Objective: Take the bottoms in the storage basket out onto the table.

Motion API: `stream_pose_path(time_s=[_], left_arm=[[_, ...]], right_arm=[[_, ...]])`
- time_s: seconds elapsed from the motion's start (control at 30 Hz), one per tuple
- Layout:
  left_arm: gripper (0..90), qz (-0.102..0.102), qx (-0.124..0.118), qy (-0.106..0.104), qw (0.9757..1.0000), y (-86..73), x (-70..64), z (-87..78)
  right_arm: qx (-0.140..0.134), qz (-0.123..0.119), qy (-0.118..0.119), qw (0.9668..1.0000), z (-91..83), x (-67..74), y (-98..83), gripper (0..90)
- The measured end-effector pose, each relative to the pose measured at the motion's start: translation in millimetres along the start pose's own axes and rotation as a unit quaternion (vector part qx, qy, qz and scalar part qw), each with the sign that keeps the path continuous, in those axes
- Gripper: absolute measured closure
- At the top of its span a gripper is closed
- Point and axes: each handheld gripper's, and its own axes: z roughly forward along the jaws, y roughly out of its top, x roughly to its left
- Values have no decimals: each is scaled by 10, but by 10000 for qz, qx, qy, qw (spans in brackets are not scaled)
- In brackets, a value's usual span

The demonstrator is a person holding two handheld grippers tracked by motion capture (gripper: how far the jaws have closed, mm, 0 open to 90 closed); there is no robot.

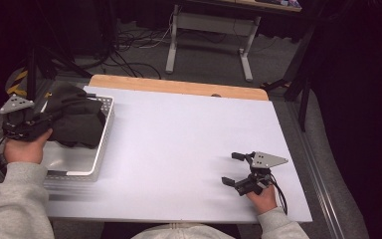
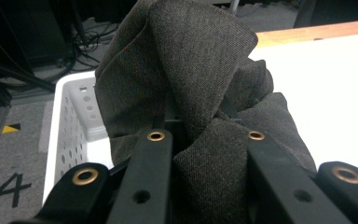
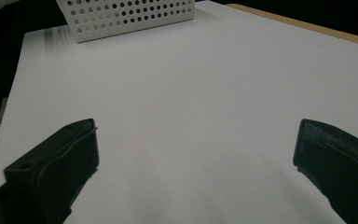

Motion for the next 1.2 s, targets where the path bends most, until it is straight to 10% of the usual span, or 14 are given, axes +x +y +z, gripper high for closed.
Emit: stream_pose_path(time_s=[1.2], left_arm=[[825, 107, -876, 102, 9960, 438, -170, -380]], right_arm=[[-4, -8, 11, 10000, -2, 4, 1, 8]])
